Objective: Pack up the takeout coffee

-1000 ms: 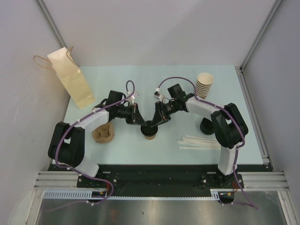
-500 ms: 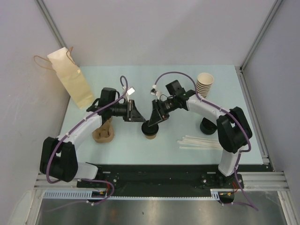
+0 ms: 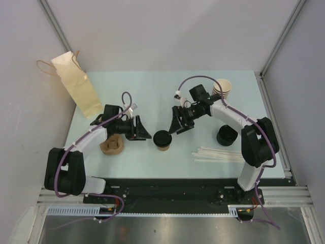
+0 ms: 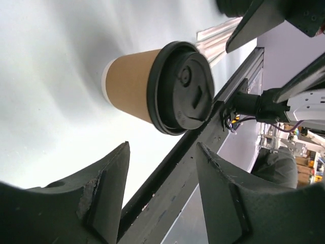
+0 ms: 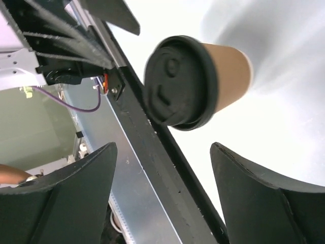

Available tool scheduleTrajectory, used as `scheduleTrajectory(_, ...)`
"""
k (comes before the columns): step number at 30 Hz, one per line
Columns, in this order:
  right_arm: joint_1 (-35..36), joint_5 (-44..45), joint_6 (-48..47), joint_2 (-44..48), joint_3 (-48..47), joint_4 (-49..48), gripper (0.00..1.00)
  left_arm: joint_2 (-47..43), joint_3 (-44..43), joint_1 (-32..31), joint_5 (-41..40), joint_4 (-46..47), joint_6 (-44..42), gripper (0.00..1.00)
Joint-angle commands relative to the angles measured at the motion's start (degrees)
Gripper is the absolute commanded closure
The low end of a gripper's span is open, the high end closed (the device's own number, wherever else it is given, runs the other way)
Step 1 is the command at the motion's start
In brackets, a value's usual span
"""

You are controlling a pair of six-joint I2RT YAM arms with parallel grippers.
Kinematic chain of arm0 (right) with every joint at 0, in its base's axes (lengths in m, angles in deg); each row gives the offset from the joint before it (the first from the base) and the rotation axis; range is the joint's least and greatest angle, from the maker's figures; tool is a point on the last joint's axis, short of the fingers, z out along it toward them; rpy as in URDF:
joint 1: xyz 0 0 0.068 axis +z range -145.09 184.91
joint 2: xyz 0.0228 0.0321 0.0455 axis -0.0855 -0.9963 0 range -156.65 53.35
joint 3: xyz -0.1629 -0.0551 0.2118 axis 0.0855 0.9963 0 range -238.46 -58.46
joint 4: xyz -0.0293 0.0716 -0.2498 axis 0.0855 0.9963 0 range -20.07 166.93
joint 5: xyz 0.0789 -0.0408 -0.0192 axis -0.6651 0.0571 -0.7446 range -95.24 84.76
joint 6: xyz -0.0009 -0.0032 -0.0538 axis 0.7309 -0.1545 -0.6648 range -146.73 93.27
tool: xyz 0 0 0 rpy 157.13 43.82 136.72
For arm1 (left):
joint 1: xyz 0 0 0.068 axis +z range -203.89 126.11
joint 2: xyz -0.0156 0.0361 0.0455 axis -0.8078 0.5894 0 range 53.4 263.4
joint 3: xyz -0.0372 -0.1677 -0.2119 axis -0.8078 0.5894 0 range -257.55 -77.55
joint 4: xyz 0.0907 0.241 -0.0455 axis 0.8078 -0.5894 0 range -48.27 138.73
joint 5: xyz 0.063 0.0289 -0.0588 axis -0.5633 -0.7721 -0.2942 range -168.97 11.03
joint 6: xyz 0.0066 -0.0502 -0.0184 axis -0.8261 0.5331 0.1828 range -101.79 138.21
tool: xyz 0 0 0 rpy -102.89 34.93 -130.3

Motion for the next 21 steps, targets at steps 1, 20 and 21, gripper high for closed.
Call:
scheduleTrajectory(1, -0.21, -0.21, -0.03, -3.86, 0.67, -0.11, 0.22, 1.85, 0.74, 0.0, 1.15, 3.52, 1.2, 0.4)
scheduleTrajectory(20, -0.03, -1.88, -0.65, -5.1, 0.67, 0.5, 0.42, -6.76, 4.09, 0.0, 4.06, 6.87, 0.23, 0.58)
scheduleTrajectory(21, 0.05, -2.06, -0.47, -5.1, 0.67, 0.33, 0.43, -6.76, 3.82, 0.0, 3.1, 6.17, 0.14, 0.57)
